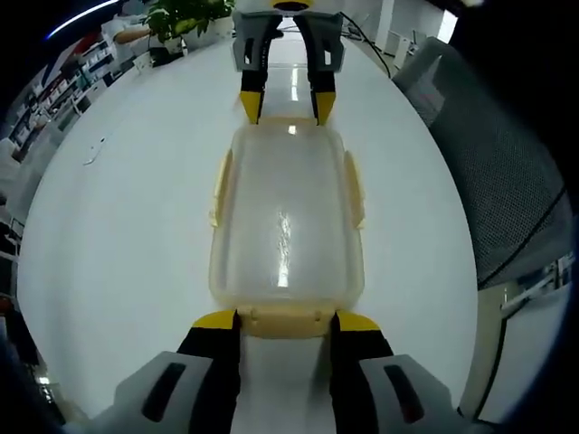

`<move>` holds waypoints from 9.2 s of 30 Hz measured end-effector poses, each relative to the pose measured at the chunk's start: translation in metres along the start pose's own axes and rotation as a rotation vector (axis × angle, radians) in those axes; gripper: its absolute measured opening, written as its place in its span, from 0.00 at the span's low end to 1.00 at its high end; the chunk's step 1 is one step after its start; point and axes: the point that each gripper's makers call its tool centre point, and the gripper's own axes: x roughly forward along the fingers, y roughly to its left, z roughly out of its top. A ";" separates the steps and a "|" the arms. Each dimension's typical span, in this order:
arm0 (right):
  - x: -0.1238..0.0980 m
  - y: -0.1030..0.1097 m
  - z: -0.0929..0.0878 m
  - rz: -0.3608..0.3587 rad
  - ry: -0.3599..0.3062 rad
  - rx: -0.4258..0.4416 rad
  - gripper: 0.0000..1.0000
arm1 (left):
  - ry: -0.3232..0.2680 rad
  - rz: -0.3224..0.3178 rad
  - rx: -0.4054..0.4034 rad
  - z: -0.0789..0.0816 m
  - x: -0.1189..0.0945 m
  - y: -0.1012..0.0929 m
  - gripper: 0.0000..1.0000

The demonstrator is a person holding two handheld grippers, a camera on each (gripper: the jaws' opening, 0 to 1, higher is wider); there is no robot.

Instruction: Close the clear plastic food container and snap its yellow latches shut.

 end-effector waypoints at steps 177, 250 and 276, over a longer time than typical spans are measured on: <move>-0.163 -0.003 -0.189 -0.204 -0.123 0.476 0.39 | -0.198 0.183 -0.387 0.239 0.013 0.023 0.35; -0.127 0.007 -0.171 -0.186 -0.439 1.060 0.36 | -0.420 0.141 -0.973 0.240 0.042 0.007 0.32; -0.110 0.038 -0.124 -0.170 -0.452 1.094 0.37 | -0.403 0.113 -0.952 0.194 0.022 -0.018 0.32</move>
